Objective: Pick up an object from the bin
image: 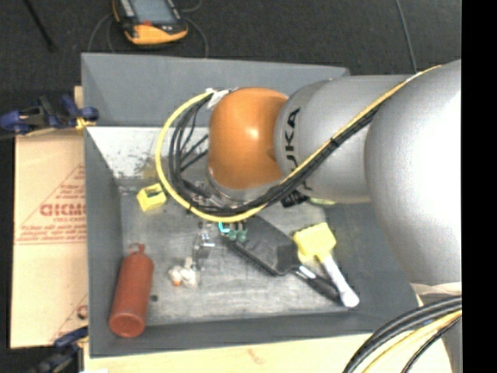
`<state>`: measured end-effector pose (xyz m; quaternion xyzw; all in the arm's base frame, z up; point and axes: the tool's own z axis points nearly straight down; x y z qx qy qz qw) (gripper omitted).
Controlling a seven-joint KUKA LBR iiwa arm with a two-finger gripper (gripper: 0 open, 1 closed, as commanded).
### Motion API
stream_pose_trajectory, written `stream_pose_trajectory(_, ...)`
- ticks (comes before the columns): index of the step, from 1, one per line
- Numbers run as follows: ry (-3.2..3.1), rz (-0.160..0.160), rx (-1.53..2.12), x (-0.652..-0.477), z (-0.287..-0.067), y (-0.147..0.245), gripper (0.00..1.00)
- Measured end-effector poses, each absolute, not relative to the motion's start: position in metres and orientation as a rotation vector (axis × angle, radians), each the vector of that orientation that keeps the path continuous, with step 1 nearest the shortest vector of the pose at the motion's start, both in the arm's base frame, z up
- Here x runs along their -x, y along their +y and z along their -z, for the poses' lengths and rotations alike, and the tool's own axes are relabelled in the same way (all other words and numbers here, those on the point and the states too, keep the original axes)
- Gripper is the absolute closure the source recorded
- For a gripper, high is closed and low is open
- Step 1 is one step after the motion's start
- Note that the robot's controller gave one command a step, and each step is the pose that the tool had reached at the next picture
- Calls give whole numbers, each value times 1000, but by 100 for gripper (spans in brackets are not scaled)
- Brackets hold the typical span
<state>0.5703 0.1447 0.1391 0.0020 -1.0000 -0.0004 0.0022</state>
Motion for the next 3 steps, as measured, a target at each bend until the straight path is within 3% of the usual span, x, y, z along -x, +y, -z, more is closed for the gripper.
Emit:
stream_pose_trajectory(1,-3144,3,-2,-572,-143,144,0)
stream_pose_trajectory(2,-3090,0,-562,-560,-73,135,100)
stream_pose_trajectory(3,-3091,1,-561,-561,-73,135,100)
